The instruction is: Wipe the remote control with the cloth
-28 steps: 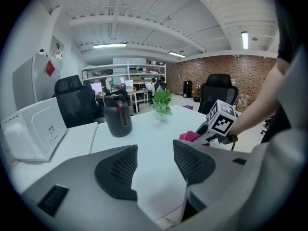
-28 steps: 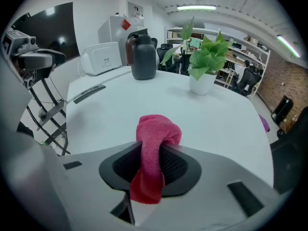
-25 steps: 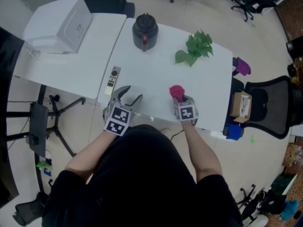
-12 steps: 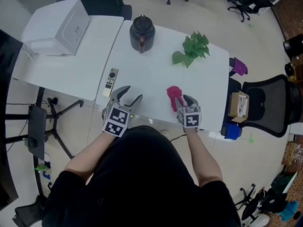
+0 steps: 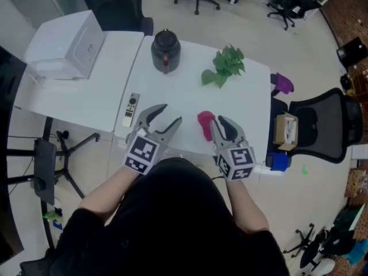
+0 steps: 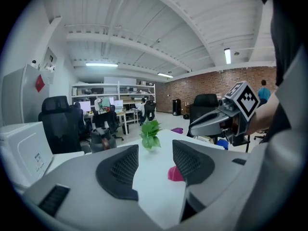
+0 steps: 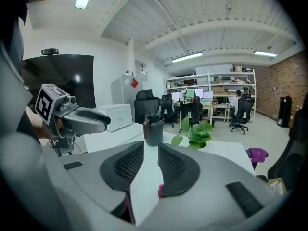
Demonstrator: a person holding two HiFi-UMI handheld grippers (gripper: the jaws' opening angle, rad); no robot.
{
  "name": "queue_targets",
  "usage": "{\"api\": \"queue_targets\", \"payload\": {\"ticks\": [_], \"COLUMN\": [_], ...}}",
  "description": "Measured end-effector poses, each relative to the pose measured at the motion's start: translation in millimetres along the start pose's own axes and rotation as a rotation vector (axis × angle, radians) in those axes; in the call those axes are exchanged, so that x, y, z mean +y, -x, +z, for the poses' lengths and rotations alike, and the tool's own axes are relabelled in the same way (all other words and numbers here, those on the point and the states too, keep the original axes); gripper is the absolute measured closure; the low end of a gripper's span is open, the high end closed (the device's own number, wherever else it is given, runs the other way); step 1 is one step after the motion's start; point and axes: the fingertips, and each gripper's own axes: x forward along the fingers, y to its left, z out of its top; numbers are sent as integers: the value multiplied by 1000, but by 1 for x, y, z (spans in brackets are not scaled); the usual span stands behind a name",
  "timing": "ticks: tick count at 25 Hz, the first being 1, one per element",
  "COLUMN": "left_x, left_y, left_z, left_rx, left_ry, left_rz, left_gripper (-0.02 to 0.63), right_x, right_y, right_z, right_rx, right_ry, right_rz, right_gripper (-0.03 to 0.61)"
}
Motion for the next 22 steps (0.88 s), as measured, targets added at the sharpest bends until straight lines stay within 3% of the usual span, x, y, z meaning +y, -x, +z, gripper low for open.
{"api": "queue_targets", "payload": {"ticks": [2, 8, 14, 22], "left_x": [-3, -6, -10, -17], "left_y": [3, 16, 17, 13], "left_z": [20, 55, 55, 53], "left_rx": [-46, -146, -140, -126], "left_ry": [-36, -149, -167, -182], "left_rz": [-6, 1, -9, -31], "left_gripper": [408, 614, 614, 614], "right_x": [4, 11, 17, 29], "right_y": [6, 15, 21, 20], "right_z": [11, 28, 39, 45], "right_rx": [-26, -72, -109, -117], "right_ry": [14, 38, 49, 63], "right_rz": [1, 9, 18, 53], "right_gripper": [495, 520, 566, 571]}}
